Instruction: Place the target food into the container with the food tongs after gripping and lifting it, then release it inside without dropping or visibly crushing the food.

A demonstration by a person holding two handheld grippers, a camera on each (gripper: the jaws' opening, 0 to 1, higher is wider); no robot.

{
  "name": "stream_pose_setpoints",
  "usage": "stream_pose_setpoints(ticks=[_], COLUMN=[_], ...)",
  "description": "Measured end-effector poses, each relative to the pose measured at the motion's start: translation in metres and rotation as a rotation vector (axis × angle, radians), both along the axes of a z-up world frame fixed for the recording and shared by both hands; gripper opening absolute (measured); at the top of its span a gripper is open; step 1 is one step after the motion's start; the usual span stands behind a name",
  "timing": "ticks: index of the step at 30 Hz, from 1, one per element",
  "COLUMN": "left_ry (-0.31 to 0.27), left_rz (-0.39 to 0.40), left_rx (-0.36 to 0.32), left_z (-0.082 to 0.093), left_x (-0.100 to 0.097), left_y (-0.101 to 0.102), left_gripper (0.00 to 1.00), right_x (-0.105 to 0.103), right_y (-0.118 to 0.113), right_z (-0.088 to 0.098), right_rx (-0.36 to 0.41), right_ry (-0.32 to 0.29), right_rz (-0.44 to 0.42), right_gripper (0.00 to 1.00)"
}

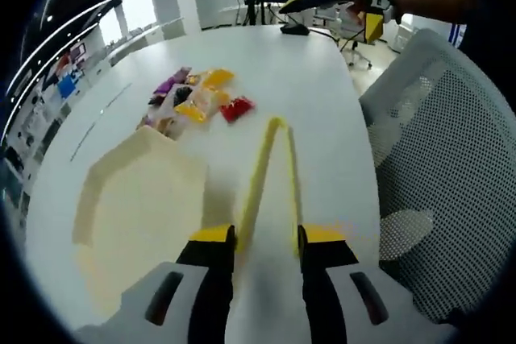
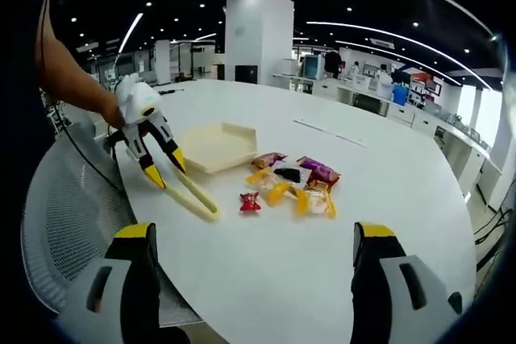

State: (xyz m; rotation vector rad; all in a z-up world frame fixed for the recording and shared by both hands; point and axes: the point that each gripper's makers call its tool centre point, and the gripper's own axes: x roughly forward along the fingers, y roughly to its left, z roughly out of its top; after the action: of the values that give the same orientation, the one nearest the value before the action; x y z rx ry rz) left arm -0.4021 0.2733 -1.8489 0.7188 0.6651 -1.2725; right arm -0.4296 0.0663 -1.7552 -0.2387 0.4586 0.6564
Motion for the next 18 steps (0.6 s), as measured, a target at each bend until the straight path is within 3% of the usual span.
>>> stream_pose_setpoints(ticks=[2, 6, 10, 12, 14, 18], left_ry=[-0.031, 0.023, 0.0, -0.006, -0.019, 0.002], left_rz=[-0.038, -0.001, -0.018, -0.029, -0.007, -0.016], left_rx=[0.032, -0.006, -0.002, -0.013, -0.019, -0.077], left_z=[-0.001, -0.001, -0.001, 0.0, 0.0, 0.0], left_x=[-0.003, -0.004, -0.007, -0.008, -0.001, 0.0], left_y=[0.002, 0.0, -0.007, -0.013, -0.012, -0.01], left_gripper=[0.29, 0.34, 0.38, 0.37, 0.29, 0.28], right_x=[0.0, 0.0, -0.001, -0.001, -0.002, -0.004], right_y=[0.001, 0.003, 0.005, 0.006, 0.007, 0.007], right_z=[0.0, 0.0, 0.0, 0.0, 0.0, -0.001], right_rx=[0.001, 0.004, 0.006, 0.006, 0.008, 0.009], right_ry=[0.0, 0.001, 0.004, 0.005, 0.005, 0.009], right_rz=[0.0, 0.003, 0.006, 0.006, 0.006, 0.004], right_gripper=[1.0, 1.0, 1.0, 1.0, 1.0, 1.0])
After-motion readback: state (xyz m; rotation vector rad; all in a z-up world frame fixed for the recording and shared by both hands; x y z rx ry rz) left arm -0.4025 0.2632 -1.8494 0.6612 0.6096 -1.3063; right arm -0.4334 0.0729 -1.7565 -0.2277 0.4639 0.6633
